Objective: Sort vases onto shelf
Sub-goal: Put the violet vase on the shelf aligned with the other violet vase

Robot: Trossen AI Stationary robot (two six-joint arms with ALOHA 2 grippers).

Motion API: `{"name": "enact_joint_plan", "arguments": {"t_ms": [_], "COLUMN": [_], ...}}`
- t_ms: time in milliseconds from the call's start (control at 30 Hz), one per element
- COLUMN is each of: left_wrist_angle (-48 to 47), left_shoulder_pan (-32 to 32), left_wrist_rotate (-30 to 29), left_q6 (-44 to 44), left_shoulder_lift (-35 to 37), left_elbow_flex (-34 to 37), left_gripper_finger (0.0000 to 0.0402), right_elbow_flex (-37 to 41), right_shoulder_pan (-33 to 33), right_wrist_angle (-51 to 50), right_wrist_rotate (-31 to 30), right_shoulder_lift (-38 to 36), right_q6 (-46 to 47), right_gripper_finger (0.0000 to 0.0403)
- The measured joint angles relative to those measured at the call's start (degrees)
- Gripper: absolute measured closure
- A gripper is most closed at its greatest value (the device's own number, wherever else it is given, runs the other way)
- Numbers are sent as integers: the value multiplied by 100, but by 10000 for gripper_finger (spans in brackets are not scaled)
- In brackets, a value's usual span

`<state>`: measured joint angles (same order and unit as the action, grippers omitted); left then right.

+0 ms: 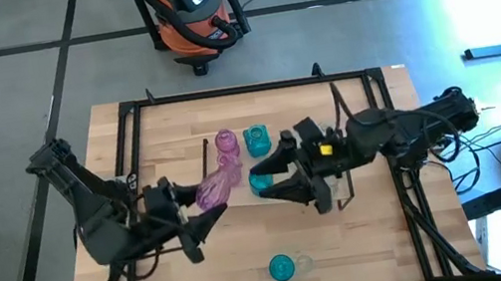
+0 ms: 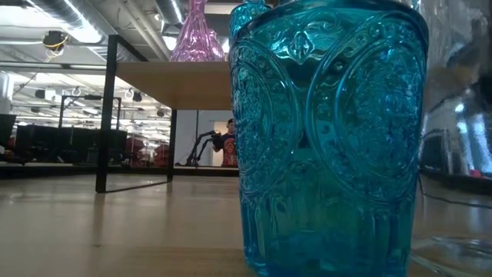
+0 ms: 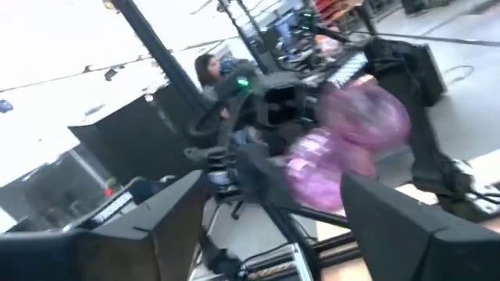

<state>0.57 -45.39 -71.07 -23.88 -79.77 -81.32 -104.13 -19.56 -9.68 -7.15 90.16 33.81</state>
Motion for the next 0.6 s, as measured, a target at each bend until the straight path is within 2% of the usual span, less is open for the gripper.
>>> {"name": "enact_joint_plan", "arguments": {"t_ms": [133,267,467,600], "left_wrist_angle": [716,1340,1755,1980], "left_shoulder_pan": [120,377,693,946], "left_wrist_rotate": [141,530,763,1207], "left_q6": [997,1511,1808,1846], "left_shoulder_lift": [25,39,37,33], "left_elbow_flex": [0,0,0,0], "left_gripper_finger": [140,140,140,140], "right_elbow_flex": [160,416,643,633], "right_shoulder_pan": [64,123,212,255], "right_wrist_angle": [192,1090,1957,2253], "right_wrist_rotate": [-319,-730,-724,-952], "right_shoulder_lift": [10,23,93,147], "right_q6": [192,195,9,-415], "right_gripper_finger": [104,100,100,100]}}
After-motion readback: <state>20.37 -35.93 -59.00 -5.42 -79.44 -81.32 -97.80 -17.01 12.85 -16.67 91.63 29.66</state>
